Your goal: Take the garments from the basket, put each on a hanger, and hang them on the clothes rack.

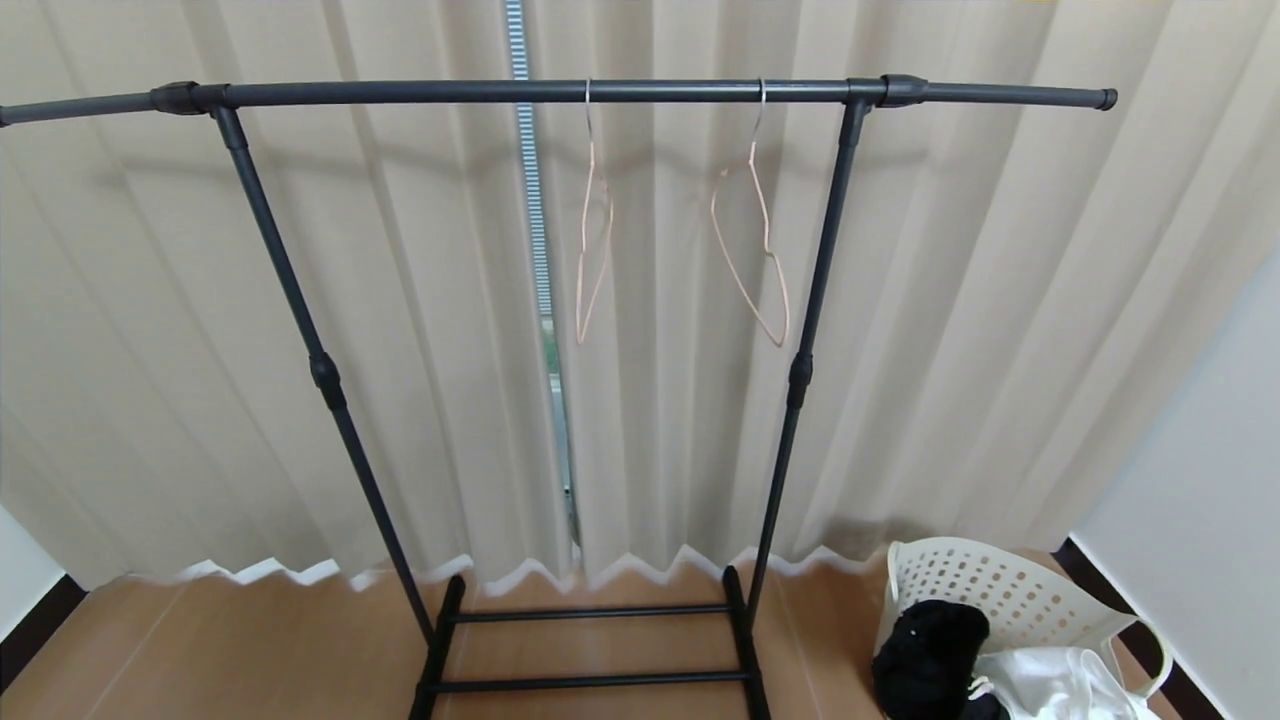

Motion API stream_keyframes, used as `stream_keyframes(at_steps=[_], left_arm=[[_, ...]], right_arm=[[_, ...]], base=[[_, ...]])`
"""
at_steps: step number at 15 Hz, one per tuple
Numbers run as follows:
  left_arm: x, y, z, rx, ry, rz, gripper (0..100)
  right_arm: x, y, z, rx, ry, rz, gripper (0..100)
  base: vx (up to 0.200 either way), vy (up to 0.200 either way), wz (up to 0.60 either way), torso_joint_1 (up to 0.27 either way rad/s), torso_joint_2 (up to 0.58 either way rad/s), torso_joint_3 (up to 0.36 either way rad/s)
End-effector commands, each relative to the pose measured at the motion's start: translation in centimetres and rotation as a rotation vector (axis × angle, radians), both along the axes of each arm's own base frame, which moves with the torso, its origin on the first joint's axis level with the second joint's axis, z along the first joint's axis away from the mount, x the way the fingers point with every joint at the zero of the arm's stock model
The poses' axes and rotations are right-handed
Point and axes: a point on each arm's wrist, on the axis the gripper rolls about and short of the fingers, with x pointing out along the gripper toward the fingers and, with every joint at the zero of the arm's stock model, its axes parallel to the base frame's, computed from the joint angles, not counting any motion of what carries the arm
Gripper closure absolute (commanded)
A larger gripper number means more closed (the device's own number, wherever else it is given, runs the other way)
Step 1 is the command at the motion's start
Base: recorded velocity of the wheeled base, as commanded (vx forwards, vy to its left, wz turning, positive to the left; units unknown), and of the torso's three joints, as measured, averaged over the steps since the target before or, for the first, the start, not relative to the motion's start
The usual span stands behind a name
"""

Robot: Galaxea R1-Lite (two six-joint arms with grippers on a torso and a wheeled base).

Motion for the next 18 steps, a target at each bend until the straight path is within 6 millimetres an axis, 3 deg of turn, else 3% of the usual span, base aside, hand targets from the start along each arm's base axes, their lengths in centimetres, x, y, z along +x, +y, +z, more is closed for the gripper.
stream_keyframes(at_steps=[1, 4, 6, 12, 15, 18], left_arm=[[0.01, 0.00, 0.00, 0.000, 0.001, -0.001, 0], [0.01, 0.00, 0.00, 0.000, 0.001, -0.001, 0], [0.01, 0.00, -0.01, 0.000, 0.002, -0.001, 0], [-0.01, 0.00, 0.01, 0.000, 0.002, -0.003, 0], [-0.01, 0.00, 0.01, 0.000, 0.002, -0.003, 0], [-0.01, 0.00, 0.01, 0.000, 0.002, -0.001, 0]], right_arm=[[0.01, 0.00, 0.00, 0.001, 0.001, 0.001, 0], [0.01, 0.00, 0.00, 0.001, 0.001, 0.001, 0], [0.01, 0.00, 0.00, 0.001, 0.001, 0.001, 0], [0.01, 0.00, 0.00, 0.005, 0.001, -0.001, 0], [0.01, 0.00, 0.00, 0.002, 0.001, -0.001, 0], [0.01, 0.00, 0.00, 0.004, 0.001, -0.001, 0]], base=[[0.000, 0.000, -0.60, -0.012, 0.01, 0.012], [0.000, 0.000, -0.60, 0.004, 0.01, 0.005], [0.000, 0.000, 0.00, 0.000, 0.00, 0.000], [0.000, -0.200, 0.00, 0.002, 0.00, 0.002], [0.000, 0.000, 0.00, 0.000, 0.00, 0.000], [0.000, 0.000, -0.60, -0.001, 0.00, 0.002]])
